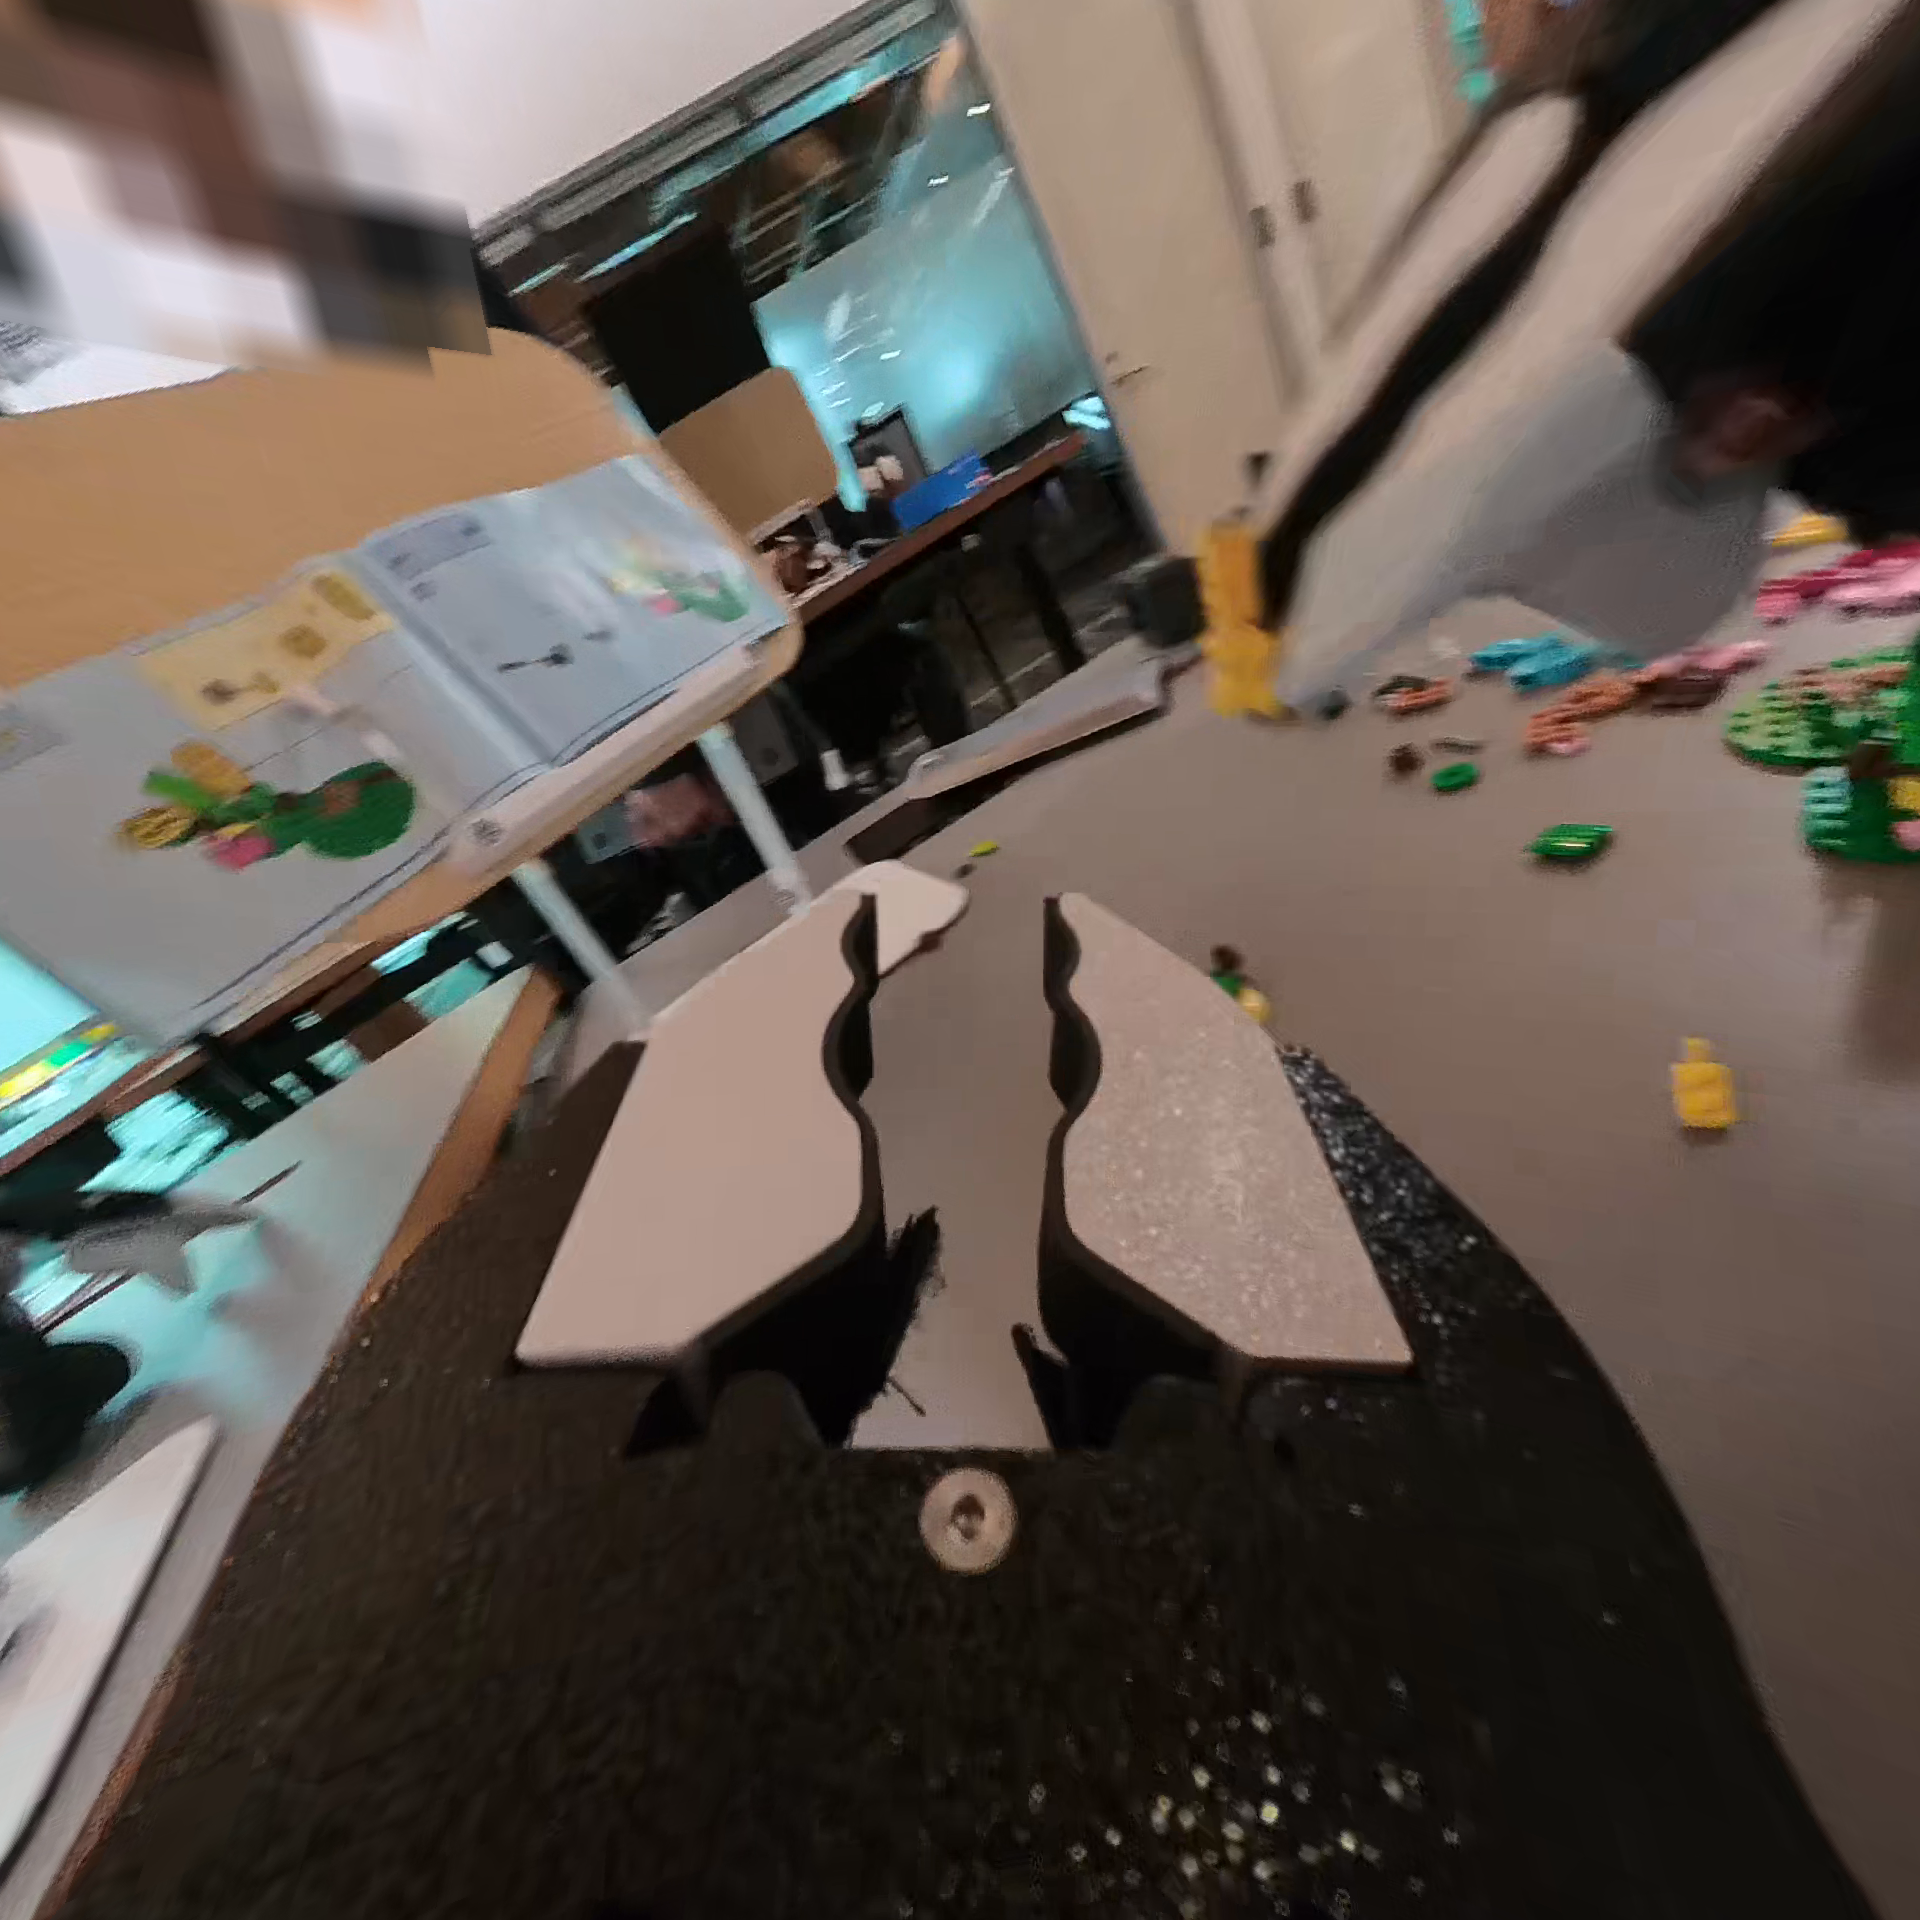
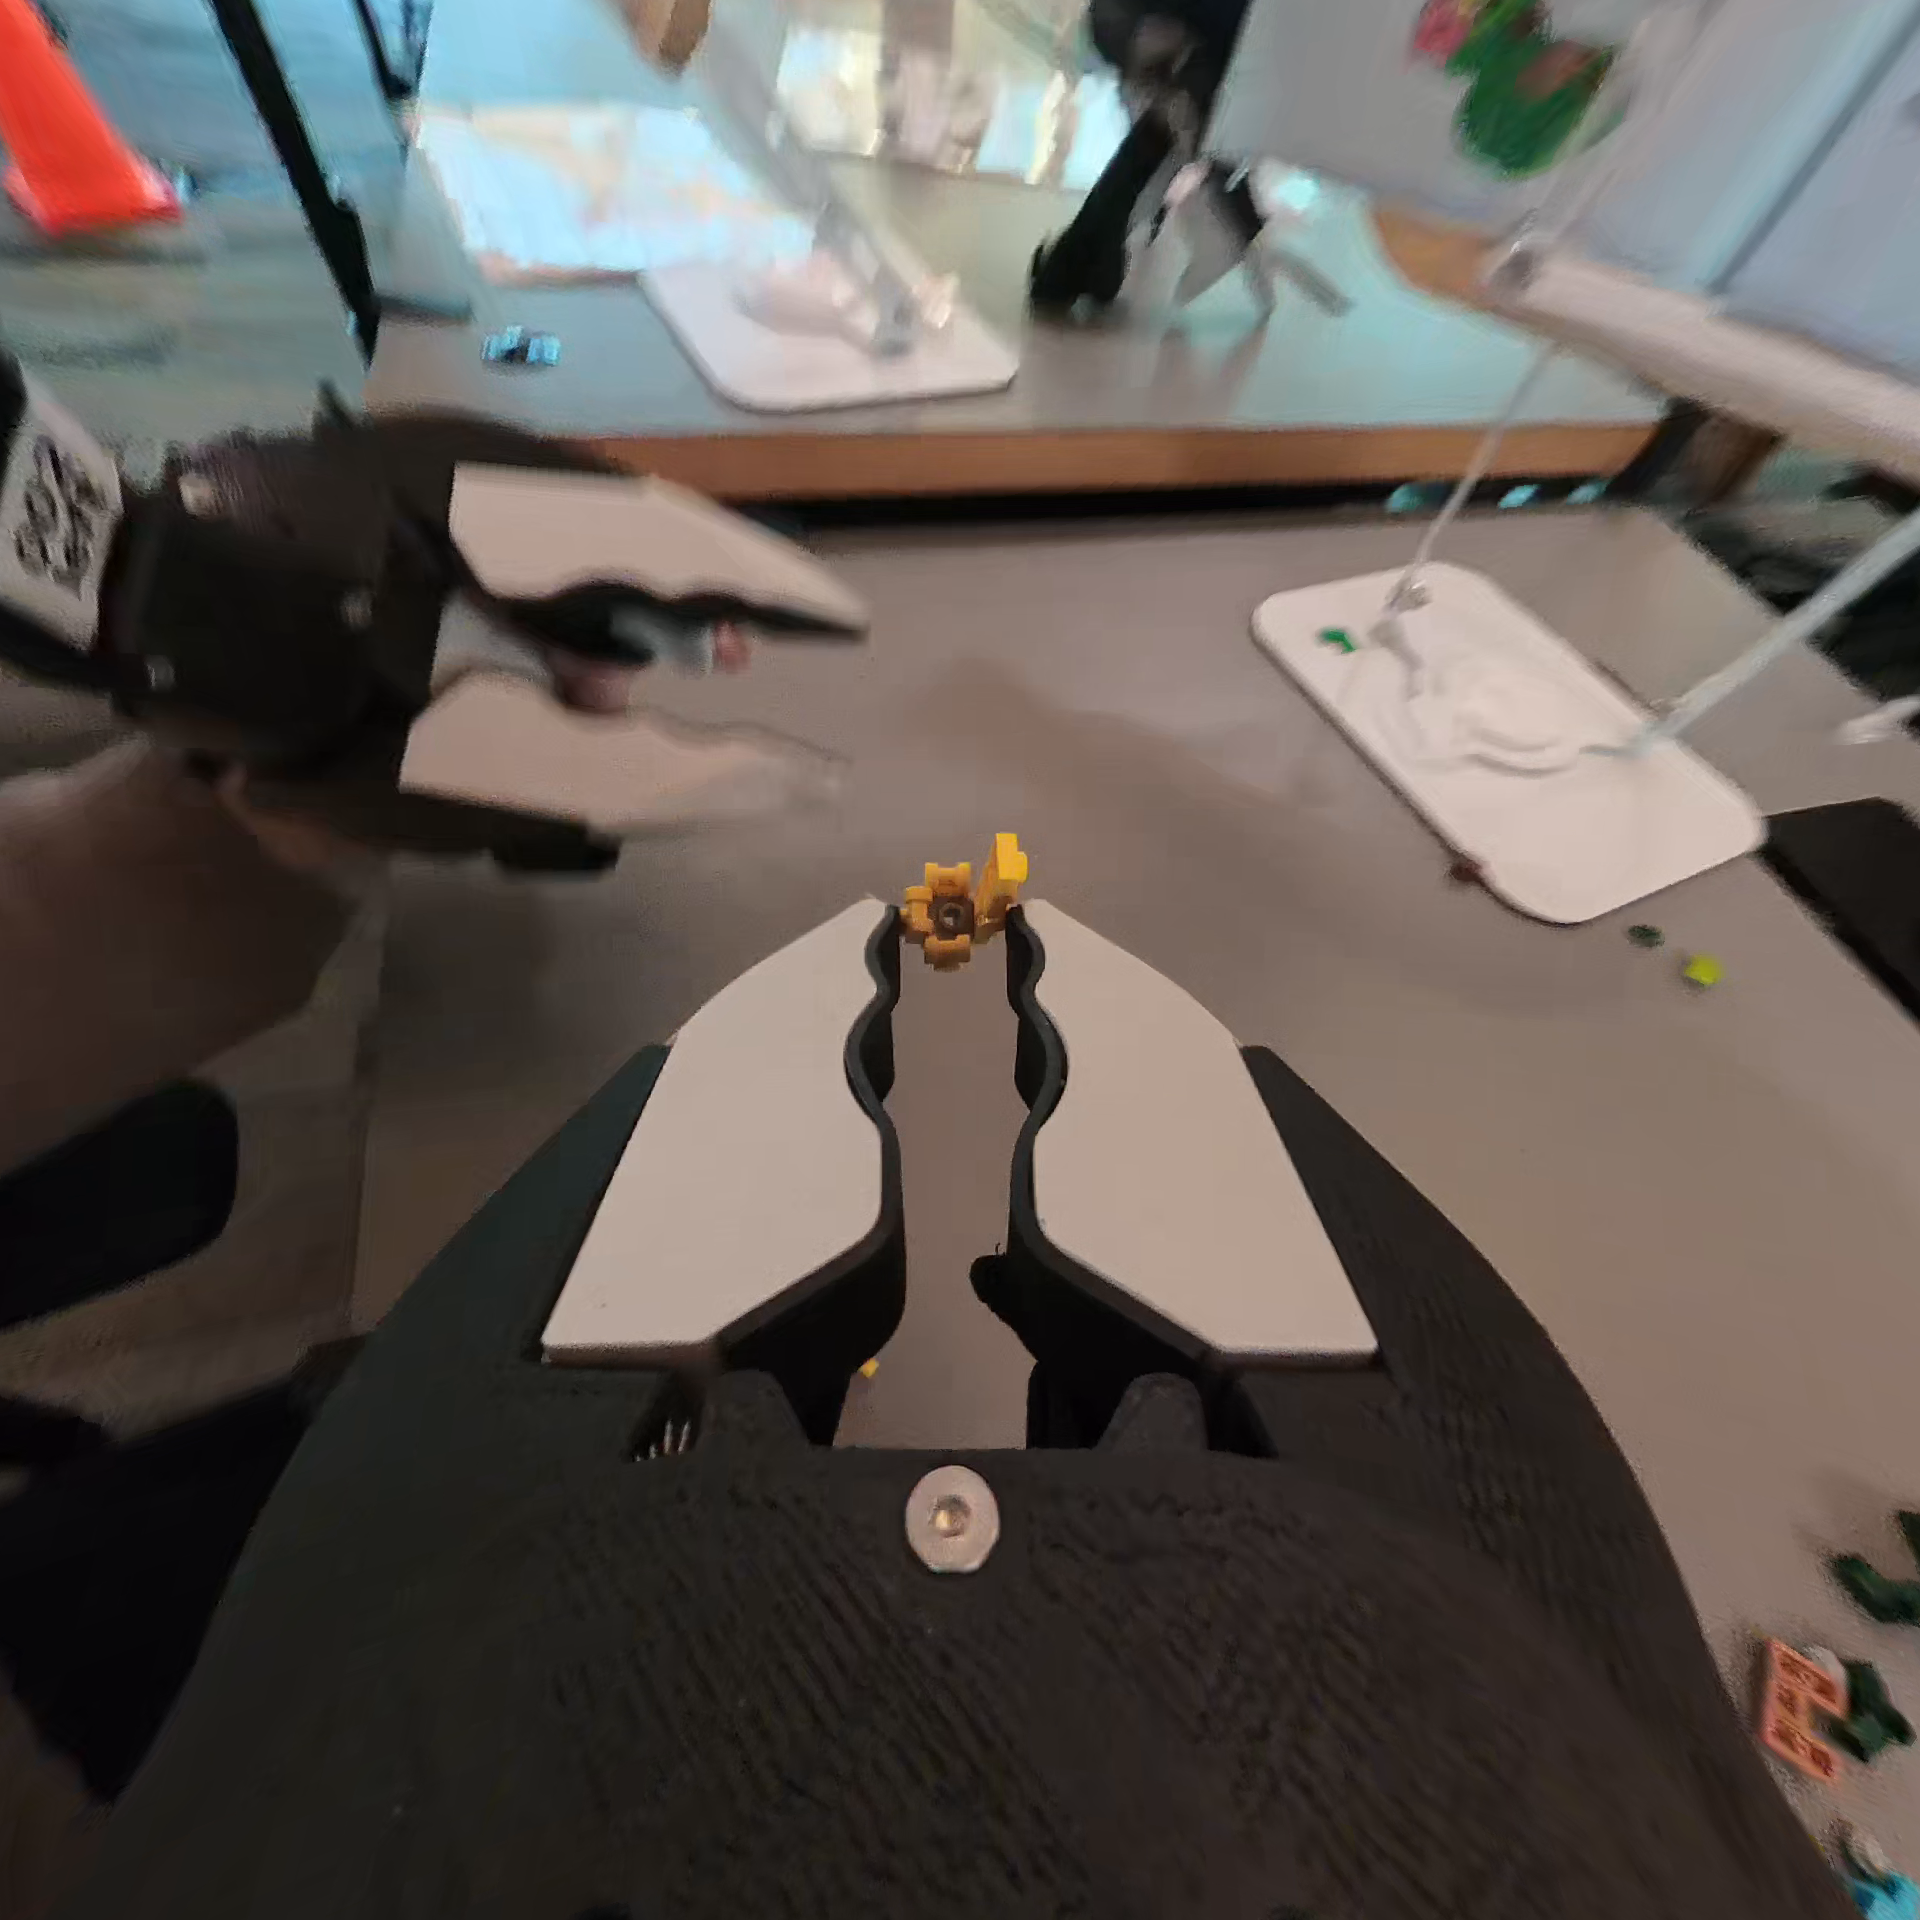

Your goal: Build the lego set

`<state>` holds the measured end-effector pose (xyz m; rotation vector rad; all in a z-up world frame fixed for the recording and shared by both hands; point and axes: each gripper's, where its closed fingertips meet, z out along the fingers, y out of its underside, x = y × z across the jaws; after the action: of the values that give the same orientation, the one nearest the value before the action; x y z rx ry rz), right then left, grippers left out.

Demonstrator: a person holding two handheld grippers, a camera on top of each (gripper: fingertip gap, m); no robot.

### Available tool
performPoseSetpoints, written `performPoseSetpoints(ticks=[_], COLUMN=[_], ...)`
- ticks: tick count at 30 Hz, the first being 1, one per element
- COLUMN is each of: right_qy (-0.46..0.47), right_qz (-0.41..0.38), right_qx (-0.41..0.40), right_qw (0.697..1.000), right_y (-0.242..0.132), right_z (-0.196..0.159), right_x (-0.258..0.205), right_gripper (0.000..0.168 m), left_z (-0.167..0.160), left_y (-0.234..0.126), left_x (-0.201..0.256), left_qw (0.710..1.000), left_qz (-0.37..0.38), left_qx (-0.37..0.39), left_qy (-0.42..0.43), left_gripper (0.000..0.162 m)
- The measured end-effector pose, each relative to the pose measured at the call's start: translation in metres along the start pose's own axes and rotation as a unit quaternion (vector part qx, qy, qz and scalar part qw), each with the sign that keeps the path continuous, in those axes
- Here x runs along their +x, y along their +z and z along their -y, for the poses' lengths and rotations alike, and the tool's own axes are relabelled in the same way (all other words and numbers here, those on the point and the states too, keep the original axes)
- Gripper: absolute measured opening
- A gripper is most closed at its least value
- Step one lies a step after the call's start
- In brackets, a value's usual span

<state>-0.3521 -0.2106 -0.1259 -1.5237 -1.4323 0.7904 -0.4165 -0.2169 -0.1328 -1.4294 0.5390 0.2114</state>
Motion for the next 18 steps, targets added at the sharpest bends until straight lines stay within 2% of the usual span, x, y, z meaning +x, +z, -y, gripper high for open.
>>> performPoseSetpoints(ticks=[3,7,11,18], right_qy=[-0.036,-0.086,-0.103,-0.123], right_qz=[0.041,0.093,0.12,0.159], right_qx=[-0.082,-0.167,-0.196,-0.22], right_qw=[0.995,0.978,0.968,0.955], right_y=[0.027,0.06,0.074,0.076], right_z=[-0.03,-0.071,-0.086,-0.098], right_x=[-0.025,-0.059,-0.071,-0.073], right_gripper=[0.017,0.018,0.018,0.017], left_z=[-0.004,0.001,0.004,0.003], left_y=[-0.013,-0.03,-0.038,-0.035], left_x=[-0.038,-0.066,-0.075,-0.072], left_qw=[0.994,0.983,0.979,0.98], left_qz=[0.106,0.175,0.19,0.186], left_qx=[-0.005,0.021,0.041,0.039], left_qy=[-0.002,-0.048,-0.066,-0.065], left_gripper=[0.02,0.02,0.019,0.017])
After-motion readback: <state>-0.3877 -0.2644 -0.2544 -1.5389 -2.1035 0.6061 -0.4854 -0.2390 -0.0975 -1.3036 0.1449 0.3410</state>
